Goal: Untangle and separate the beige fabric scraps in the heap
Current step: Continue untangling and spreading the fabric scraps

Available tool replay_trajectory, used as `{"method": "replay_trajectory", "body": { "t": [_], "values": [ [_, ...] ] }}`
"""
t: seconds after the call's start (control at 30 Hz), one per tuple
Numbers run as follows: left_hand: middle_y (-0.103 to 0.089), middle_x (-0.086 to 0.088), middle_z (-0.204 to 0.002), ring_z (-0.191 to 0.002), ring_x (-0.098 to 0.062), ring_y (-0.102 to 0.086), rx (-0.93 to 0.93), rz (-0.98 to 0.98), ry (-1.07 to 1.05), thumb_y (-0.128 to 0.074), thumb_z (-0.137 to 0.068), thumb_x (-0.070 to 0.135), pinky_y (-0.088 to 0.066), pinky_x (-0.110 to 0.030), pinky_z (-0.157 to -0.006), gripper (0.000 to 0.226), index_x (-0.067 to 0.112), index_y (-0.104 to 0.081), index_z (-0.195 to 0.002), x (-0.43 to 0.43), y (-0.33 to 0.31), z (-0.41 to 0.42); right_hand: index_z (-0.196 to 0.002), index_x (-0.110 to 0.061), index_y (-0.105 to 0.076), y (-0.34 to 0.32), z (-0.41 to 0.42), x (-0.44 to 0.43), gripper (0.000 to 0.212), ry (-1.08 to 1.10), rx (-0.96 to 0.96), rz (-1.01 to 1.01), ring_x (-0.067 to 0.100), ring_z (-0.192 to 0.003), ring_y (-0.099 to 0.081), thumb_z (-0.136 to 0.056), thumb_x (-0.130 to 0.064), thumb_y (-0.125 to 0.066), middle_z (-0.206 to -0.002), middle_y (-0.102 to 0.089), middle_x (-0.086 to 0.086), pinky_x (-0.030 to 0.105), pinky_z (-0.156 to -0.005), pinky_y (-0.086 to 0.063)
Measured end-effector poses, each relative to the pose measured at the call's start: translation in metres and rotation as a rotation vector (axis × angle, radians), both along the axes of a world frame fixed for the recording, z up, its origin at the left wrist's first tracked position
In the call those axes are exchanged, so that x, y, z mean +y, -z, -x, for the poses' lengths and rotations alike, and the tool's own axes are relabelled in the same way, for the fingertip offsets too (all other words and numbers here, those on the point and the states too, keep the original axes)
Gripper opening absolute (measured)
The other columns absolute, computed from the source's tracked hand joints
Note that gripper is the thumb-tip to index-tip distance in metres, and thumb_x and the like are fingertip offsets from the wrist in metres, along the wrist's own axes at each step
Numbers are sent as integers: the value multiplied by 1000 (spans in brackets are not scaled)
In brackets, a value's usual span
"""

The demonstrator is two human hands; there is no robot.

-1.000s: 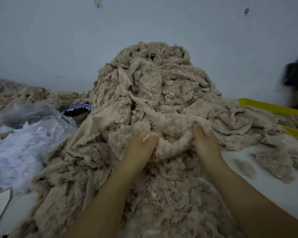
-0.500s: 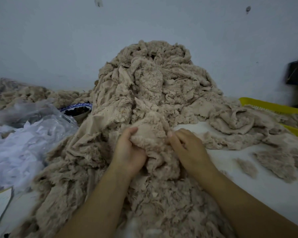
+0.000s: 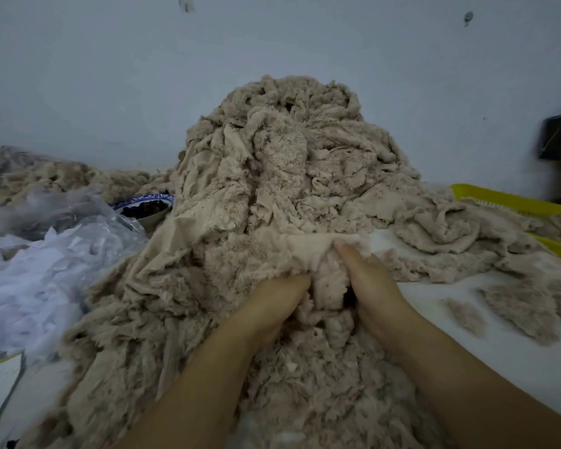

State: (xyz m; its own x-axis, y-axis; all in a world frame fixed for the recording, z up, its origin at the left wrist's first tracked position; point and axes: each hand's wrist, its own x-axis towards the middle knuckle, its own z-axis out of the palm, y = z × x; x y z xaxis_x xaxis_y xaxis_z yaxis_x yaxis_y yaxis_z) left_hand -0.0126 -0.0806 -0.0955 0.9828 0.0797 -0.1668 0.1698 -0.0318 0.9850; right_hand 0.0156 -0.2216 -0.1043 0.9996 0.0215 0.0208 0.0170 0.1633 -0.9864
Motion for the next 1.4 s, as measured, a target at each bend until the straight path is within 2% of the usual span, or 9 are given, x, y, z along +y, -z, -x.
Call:
{"method": "replay_trajectory", "body": {
  "t": [0.13, 0.27, 0.4, 0.53, 0.63, 0.7, 0.8, 1.03, 1.4],
  "values": [
    [-67, 4, -55, -48, -10, -63, -86, 51, 8, -43, -95, -1, -46, -19, -41, 39, 19, -68, -73, -1, -11, 2, -115, -12, -67, 7, -13, -5, 38, 150, 113, -63, 22, -99, -71, -99, -44, -53, -107, -75, 6, 43, -90, -57],
    [-66, 1, -53, -45, -17, -62, -157, 237, -63, -43, -95, 0, -46, -20, -40, 54, 25, -74, -59, 15, -21, -1, -90, -15, -64, 0, -24, -38, 33, 345, 163, -186, 9, -50, -66, -105, -36, -44, -65, -69, 2, 23, -44, -51],
    [-74, -10, -102, -86, -27, -70, -49, 497, -131, -53, -100, 23, -52, -35, -75, 30, 4, -72, -115, 20, -22, -7, -96, -10, -70, 2, -24, -35, 39, 276, 160, 31, 23, -77, -74, -100, -43, -51, -88, -76, 10, 36, -71, -57],
    [-76, -10, -84, -70, -18, -74, -90, 593, -49, -49, -99, 13, -58, -28, -57, 36, 7, -79, -79, 20, -20, -10, -120, -9, -68, -4, -7, -18, 88, 117, 60, 506, 15, -94, -62, -84, -81, -32, -115, -69, 12, 28, -78, -46],
    [-76, 0, -76, -75, -16, -73, -197, 249, -131, -51, -96, 14, -57, -27, -63, 32, 20, -76, -77, 15, -17, -7, -50, -22, -57, -12, 10, -11, 74, 191, -180, 578, 3, -42, -46, -79, -83, -28, -49, -56, -6, 11, -46, -31],
    [-71, 10, -67, -67, -7, -67, -272, -121, -150, -57, -94, 16, -53, -23, -61, 33, 26, -74, -69, 11, -11, -6, -47, -22, -32, -14, 18, -7, 69, 227, -303, 586, 6, -39, -35, -82, -82, -28, -42, -38, -5, 17, -42, -26],
    [-58, -4, -57, -55, -18, -52, -290, -351, -216, -65, -91, 19, -42, -29, -54, 32, 6, -61, -61, 12, -4, -6, -65, -7, -44, -14, 21, -4, 79, 269, -466, 601, 7, -52, -37, -88, -81, -28, -59, -44, 7, 22, -50, -27],
    [-60, 3, -56, -48, -7, -53, -315, -424, -134, -58, -95, 11, -44, -20, -49, 32, 14, -61, -64, 9, -4, -4, -125, -28, -55, -10, 25, 11, 51, -50, -685, 748, -11, -105, -46, -88, -63, -47, -112, -38, -29, 6, -82, -40],
    [-39, 3, -51, -47, -11, -39, -322, -136, -144, -64, -95, 38, -34, -19, -50, 52, 25, -39, -51, 12, -5, -2, -87, -35, -61, -12, 8, -15, 20, 205, -342, 409, 7, -83, -62, -101, -41, -49, -92, -68, -12, 24, -69, -49]
  ]
}}
